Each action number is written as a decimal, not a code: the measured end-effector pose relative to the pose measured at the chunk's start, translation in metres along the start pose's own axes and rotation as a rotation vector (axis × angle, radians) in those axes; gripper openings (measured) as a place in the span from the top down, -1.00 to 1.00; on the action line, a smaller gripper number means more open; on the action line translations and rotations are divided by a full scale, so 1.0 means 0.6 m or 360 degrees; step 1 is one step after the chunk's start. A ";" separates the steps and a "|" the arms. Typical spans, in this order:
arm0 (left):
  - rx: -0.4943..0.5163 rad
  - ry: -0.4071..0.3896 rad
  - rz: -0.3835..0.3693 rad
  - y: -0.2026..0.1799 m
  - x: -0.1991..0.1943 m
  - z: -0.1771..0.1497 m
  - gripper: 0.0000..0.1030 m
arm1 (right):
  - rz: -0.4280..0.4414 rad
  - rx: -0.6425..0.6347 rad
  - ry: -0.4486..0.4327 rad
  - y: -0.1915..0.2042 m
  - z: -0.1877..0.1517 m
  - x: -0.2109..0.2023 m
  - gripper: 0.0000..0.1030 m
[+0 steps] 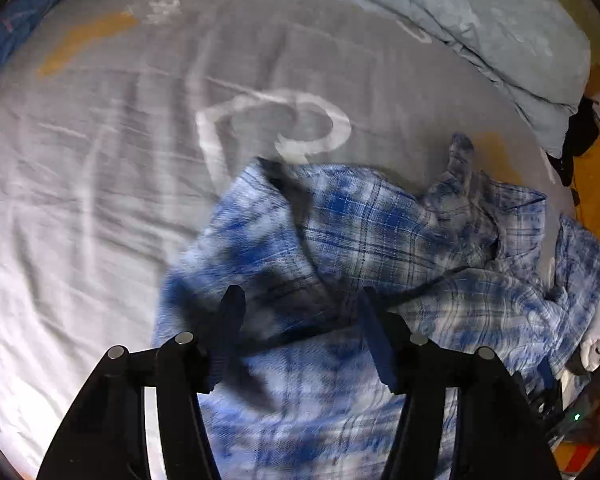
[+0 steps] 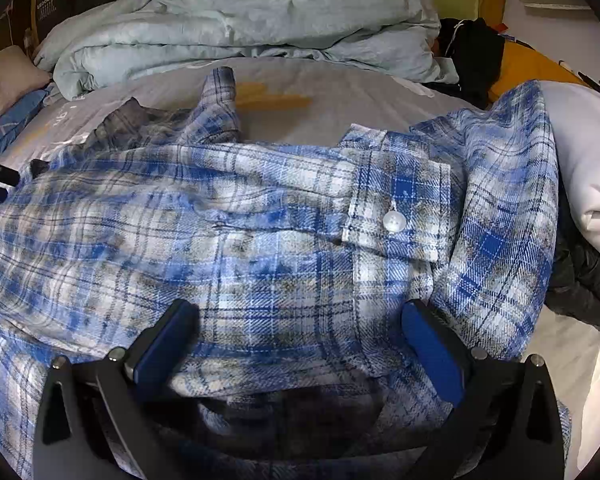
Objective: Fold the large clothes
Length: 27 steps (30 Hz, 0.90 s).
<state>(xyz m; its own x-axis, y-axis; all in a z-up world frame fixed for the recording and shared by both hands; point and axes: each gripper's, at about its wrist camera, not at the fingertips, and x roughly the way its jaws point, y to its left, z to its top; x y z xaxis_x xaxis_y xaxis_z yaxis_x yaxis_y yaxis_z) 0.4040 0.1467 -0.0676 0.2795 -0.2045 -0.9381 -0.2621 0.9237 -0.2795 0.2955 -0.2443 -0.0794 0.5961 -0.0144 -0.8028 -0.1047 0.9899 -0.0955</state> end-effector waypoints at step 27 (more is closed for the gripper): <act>0.0078 -0.0581 0.0294 0.040 -0.034 0.014 0.81 | -0.0007 -0.0012 0.0000 -0.003 0.000 0.002 -1.00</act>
<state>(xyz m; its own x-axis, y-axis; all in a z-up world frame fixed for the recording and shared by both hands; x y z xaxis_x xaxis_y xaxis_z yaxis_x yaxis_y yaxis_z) 0.3998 0.1754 -0.0535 0.5435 0.0867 -0.8349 -0.2969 0.9502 -0.0946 0.2967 -0.2460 -0.0802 0.5968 -0.0189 -0.8022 -0.1078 0.9888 -0.1035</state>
